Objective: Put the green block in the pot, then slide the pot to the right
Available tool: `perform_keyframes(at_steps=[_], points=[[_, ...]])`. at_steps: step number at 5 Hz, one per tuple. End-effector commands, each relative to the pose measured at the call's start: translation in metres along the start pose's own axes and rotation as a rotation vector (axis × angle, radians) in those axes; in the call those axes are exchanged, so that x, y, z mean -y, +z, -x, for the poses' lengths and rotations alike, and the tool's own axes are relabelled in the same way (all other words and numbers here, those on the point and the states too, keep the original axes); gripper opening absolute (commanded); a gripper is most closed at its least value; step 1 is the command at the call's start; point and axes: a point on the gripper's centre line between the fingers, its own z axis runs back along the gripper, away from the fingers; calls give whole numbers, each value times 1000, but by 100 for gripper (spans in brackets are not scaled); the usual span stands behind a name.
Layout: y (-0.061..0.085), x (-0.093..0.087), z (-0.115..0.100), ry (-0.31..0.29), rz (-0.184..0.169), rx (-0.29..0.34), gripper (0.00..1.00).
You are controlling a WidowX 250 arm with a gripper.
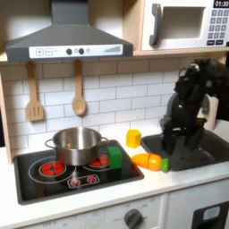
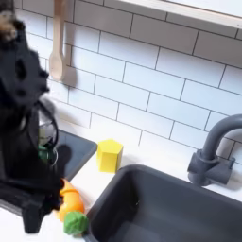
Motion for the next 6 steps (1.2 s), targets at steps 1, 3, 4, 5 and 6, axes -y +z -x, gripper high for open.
perform_keyframes(at_steps=[1,3,4,5,6], points=[[-11,-17,-36,1,-25,12,100],[-28,-33,-72,1,-32,27,100],[-34,-39,-85,-7,-37,36,100],[-40,-45,-95,-8,-45,27,100],[-44,-53,-107,0,-46,31,100]])
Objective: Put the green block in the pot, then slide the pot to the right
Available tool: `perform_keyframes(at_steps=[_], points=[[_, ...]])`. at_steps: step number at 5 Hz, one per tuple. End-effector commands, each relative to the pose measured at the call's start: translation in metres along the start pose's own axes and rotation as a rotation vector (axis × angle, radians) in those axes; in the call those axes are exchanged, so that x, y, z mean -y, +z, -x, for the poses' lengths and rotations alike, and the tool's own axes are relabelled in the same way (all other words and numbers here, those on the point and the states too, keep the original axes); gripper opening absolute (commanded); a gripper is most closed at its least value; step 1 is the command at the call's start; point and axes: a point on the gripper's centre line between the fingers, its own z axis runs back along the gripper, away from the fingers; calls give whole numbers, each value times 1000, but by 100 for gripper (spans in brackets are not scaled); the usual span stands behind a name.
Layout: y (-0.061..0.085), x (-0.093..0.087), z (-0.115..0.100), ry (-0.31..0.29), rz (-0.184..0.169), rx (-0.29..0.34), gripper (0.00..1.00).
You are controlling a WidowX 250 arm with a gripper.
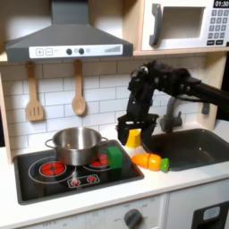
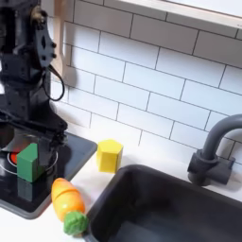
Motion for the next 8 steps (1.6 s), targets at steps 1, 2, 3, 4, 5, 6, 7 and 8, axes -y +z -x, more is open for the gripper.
perform_keyframes(at_steps=[1,2,3,4,5,6,7,8], points=[[-11,-19,-19,9,-13,-7,100],[-18,-20,-25,-5,-11,-19,100],[-22,-18,-30,-5,-2,-28,100],[-27,-17,-35,-13,2,-38,100],[-37,-17,-34,-22,4,-61,100],[-43,-17,-35,-22,2,-75,100],[-48,-15,-36,-25,3,-84,100],[-55,-13,-36,-26,3,-97,100]])
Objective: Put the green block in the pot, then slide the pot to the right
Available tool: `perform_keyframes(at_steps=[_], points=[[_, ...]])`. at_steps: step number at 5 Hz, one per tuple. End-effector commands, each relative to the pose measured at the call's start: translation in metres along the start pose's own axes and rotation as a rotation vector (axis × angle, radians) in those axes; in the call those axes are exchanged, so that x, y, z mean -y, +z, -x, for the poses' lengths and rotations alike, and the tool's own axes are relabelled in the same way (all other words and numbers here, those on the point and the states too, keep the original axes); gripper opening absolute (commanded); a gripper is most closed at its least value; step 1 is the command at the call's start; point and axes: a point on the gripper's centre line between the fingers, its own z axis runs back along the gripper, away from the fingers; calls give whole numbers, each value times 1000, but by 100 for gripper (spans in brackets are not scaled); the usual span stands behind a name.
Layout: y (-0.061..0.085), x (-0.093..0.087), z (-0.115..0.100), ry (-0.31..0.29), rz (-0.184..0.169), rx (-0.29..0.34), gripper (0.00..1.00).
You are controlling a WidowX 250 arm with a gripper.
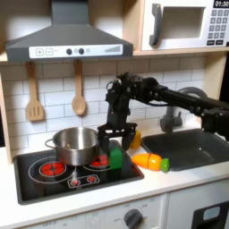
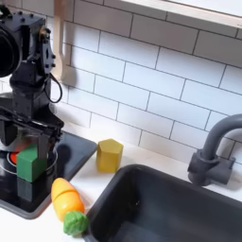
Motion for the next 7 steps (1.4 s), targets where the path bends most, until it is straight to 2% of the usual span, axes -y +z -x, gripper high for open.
perform_keyframes(at_steps=[1,2,6,7], points=[[-12,6,-3,-17,3,-20,100],[-17,3,-6,-5,1,-27,100],[-43,4,-3,-37,8,-99,100],[-43,4,-3,-39,12,-102,100]])
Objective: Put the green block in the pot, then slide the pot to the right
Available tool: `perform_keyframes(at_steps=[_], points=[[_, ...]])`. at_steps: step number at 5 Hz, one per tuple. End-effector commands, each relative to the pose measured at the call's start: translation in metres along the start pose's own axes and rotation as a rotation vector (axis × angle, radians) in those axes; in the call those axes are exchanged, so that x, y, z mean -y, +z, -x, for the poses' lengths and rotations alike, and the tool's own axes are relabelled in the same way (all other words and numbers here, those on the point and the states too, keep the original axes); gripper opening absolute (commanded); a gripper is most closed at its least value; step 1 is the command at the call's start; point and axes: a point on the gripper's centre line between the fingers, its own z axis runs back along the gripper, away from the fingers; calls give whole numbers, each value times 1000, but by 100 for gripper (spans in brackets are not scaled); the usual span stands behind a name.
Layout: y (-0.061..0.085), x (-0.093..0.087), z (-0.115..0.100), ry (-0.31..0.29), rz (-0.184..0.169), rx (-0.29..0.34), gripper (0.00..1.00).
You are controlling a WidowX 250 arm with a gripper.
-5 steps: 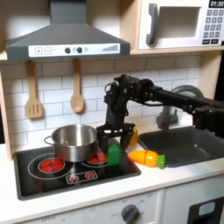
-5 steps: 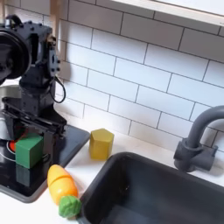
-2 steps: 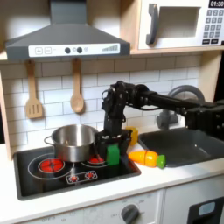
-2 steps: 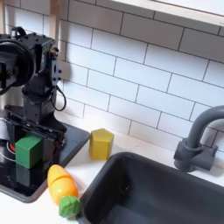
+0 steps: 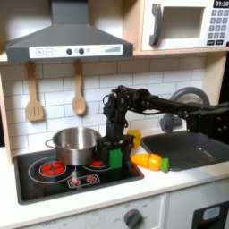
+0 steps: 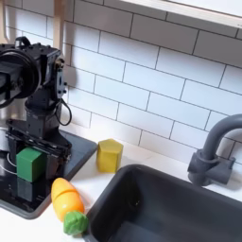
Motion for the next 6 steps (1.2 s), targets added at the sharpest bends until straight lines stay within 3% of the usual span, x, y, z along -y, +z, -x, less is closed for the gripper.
perform_keyframes(at_steps=[1,2,3,4,6], points=[[-3,1,2,-15,3,-16,100],[-3,1,3,-17,5,-21,100],[-2,-2,3,-17,3,-13,6],[0,0,2,-17,3,-8,0],[9,1,5,-26,-2,29,0]])
